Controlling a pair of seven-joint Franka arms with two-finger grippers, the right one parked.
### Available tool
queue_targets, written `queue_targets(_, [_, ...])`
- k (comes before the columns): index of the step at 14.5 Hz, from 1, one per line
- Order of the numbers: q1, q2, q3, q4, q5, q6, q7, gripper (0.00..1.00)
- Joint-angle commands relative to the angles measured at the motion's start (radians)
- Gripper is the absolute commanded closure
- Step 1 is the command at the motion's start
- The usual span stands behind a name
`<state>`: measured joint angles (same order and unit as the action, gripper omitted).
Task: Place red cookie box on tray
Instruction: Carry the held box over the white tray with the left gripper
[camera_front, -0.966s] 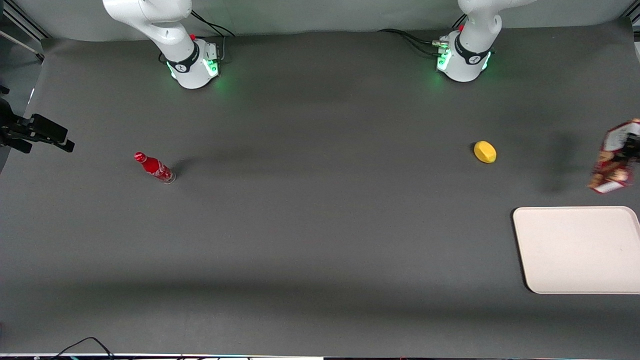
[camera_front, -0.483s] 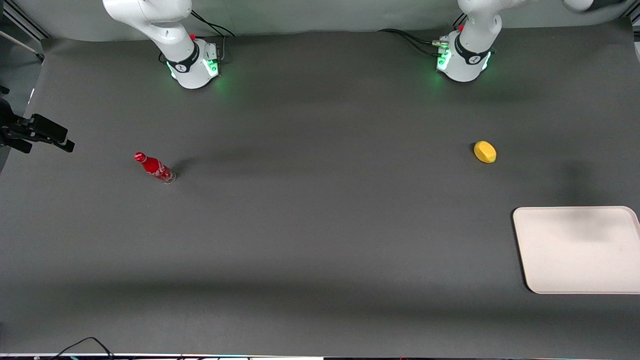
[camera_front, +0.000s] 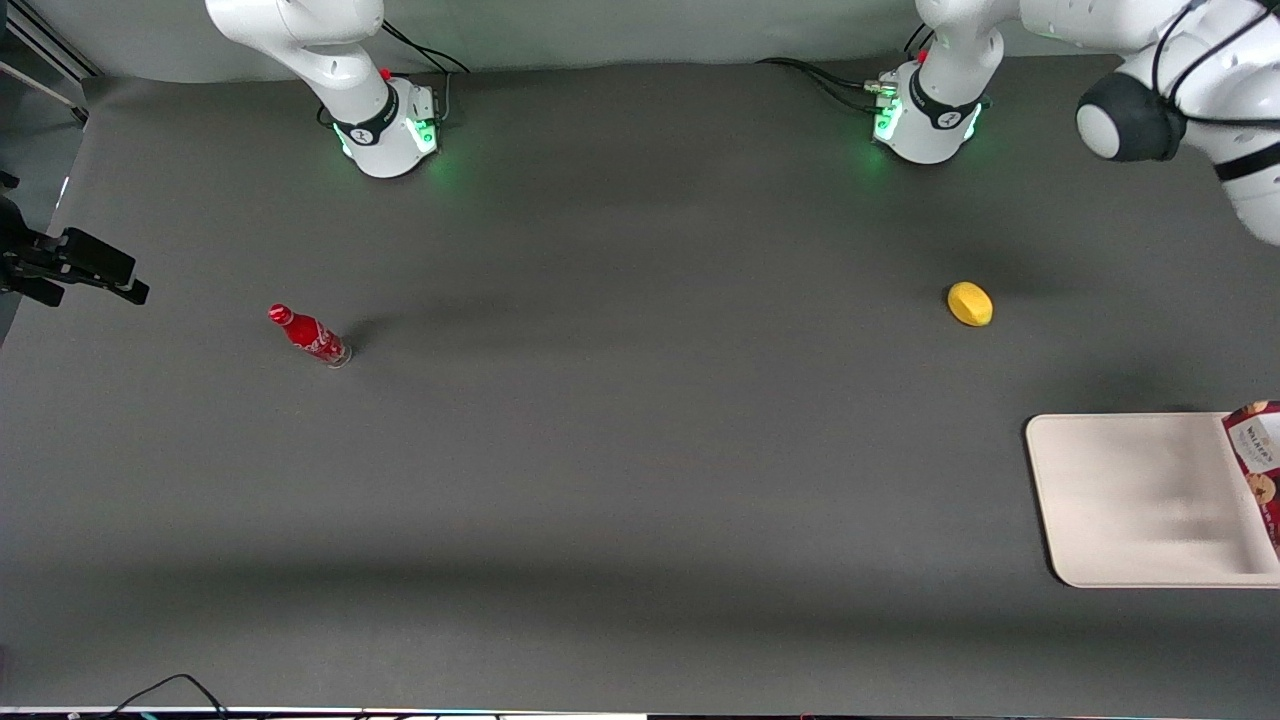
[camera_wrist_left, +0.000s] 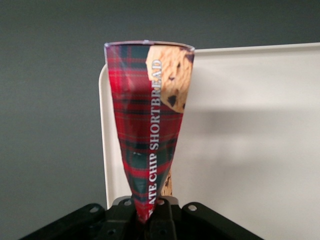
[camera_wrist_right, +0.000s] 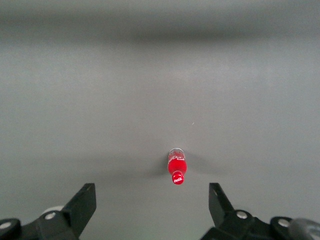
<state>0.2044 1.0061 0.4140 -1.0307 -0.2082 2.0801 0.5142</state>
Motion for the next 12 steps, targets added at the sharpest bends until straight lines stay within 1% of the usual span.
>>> queue_targets(1, [0.018,0.08,0.017,0.115,-0.01,0.017,-0.008,1.0])
queue_targets(2, [0.018,0.085,0.017,0.101,-0.008,0.062,-0.005,0.04])
queue_targets(3, [0.018,0.085,0.017,0.097,-0.008,0.064,0.0,0.0])
queue_targets(7, [0.012,0.046,0.032,0.112,0.01,-0.089,0.01,0.0])
queue_targets(9, [0.003,-0.024,0.032,0.112,0.038,-0.211,0.01,0.0])
queue_targets(12, [-0.028,-0.174,0.028,0.11,0.075,-0.401,0.009,0.0])
